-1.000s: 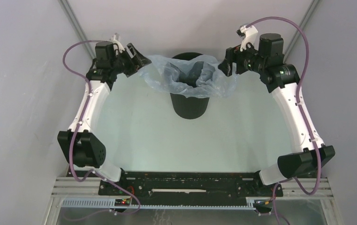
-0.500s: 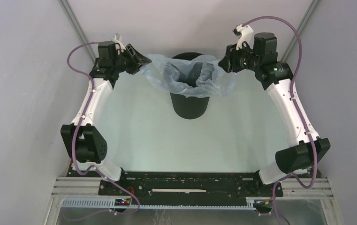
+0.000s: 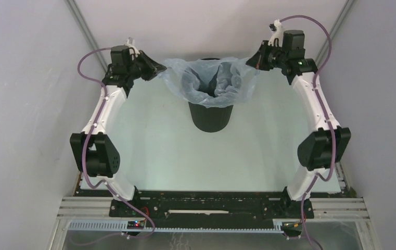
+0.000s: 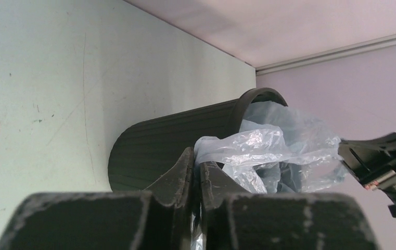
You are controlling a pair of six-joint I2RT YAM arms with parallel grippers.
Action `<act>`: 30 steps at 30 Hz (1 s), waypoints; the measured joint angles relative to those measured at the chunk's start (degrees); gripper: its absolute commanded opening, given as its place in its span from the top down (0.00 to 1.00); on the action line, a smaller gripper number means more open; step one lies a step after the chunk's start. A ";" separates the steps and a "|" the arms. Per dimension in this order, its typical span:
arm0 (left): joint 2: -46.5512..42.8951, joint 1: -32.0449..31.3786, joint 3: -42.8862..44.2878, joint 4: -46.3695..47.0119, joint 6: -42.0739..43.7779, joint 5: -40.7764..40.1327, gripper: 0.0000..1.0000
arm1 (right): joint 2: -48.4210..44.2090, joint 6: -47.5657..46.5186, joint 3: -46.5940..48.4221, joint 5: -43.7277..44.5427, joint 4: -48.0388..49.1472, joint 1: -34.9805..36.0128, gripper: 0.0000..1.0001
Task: Put the trash bags into the trash bin
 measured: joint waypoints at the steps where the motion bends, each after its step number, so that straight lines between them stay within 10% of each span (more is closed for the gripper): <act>1: 0.13 0.07 0.00 0.31 -0.24 0.00 0.91 | 1.53 1.07 1.01 -0.50 -0.04 -0.17 1.00; 30: 13.86 0.42 -0.07 9.60 -13.25 5.75 0.94 | 27.17 22.01 16.59 -8.72 -4.87 -4.17 1.00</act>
